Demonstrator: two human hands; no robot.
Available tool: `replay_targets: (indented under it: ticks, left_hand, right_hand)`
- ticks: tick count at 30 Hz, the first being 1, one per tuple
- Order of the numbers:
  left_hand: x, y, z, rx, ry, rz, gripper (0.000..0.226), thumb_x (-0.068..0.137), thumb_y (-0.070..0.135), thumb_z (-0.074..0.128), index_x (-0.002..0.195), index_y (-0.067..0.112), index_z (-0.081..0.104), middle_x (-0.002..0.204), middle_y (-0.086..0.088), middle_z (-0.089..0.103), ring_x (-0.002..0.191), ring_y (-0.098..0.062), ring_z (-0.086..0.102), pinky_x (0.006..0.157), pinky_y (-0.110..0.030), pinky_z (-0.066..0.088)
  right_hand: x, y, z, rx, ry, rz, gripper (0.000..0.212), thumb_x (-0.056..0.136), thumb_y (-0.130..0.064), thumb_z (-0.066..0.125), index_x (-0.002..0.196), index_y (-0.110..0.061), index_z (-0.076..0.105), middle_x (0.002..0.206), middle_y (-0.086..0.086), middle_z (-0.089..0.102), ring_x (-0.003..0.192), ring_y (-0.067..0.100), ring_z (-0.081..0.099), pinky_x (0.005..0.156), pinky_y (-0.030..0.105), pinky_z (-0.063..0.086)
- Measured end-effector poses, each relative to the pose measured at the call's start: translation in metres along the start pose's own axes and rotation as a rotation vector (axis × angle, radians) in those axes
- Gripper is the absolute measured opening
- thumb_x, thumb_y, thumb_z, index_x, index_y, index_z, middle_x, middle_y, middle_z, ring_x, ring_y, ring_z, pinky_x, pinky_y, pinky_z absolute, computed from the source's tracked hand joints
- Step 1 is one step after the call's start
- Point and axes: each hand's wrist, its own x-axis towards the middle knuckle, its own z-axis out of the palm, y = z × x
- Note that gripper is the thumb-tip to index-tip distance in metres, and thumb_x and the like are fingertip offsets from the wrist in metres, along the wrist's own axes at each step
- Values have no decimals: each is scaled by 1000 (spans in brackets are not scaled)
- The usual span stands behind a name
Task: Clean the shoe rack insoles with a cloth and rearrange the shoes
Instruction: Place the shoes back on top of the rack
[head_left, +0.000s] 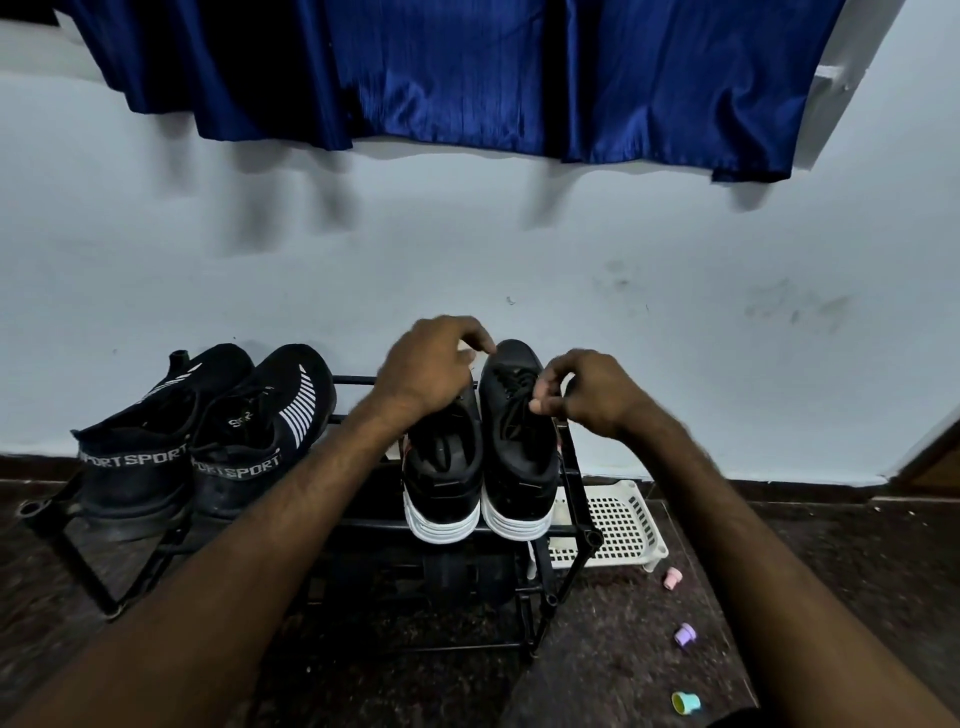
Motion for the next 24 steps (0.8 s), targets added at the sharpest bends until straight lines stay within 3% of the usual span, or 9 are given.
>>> replay_targets:
  ticks: [2,4,7,8,11,12,15,18,24]
  left_hand:
    - [-2,-8,-11,43,-21,-77,23,87,24,67,109,29,65,109,9,66,104,-18,62,90,-32,47]
    - [-8,-24,-12,137,-216,-239,57,80,41,74,128,18,53,124,-2,61,114,-24,58,96,-34,45]
    - [-26,-47,-4,83,-516,-460,94,51,58,79,127,10,51,121,-5,64,106,-23,63,96,-39,52]
    - [-29,-59,1,45,-548,-499,92,47,55,77,125,11,55,115,-6,68,100,-23,65,90,-41,55]
    - [-41,-55,2,-124,-550,-544,40,75,16,67,114,11,60,101,-18,69,79,-31,67,61,-44,59]
    - [-44,-51,-1,-148,-530,-527,33,80,6,59,112,10,61,99,-19,69,73,-30,66,57,-45,58]
    - [-49,-54,-8,-202,-478,-493,28,85,-2,50,107,9,63,90,-16,71,64,-26,66,62,-49,60]
    - [-54,-59,-14,-253,-452,-512,25,89,-5,49,99,14,61,95,-14,72,74,-27,70,68,-49,61]
    - [-59,-57,-13,-266,-365,-526,21,87,-2,50,101,10,62,92,-16,72,74,-31,71,66,-51,61]
  right_hand:
    - [-2,4,1,63,-2,58,42,72,-22,86,107,-22,63,108,5,65,87,17,63,85,35,53]
    - [-6,4,9,4,-186,140,78,76,-27,83,143,-30,42,132,7,58,114,25,60,100,37,48]
    - [-10,-2,20,-174,-268,177,89,85,-14,70,156,-30,19,144,13,48,121,27,55,93,28,47]
    - [-11,-5,21,-193,-247,172,87,86,-8,65,156,-28,18,144,15,48,119,27,55,88,27,47]
    - [-16,-13,21,-173,-210,164,83,84,1,56,156,-24,22,143,17,48,111,26,58,82,25,49]
    - [-18,-15,22,-130,-206,167,82,84,2,56,155,-22,24,141,17,49,105,24,58,77,24,50]
    - [-24,-22,28,-27,-178,165,80,84,5,57,154,-21,28,140,15,51,110,25,59,83,27,52]
    - [-27,-27,34,7,-147,155,79,83,6,57,153,-19,30,140,14,52,118,26,57,93,30,51]
    - [-26,-31,37,-19,-141,141,78,82,7,57,152,-17,32,139,13,53,117,24,58,82,20,45]
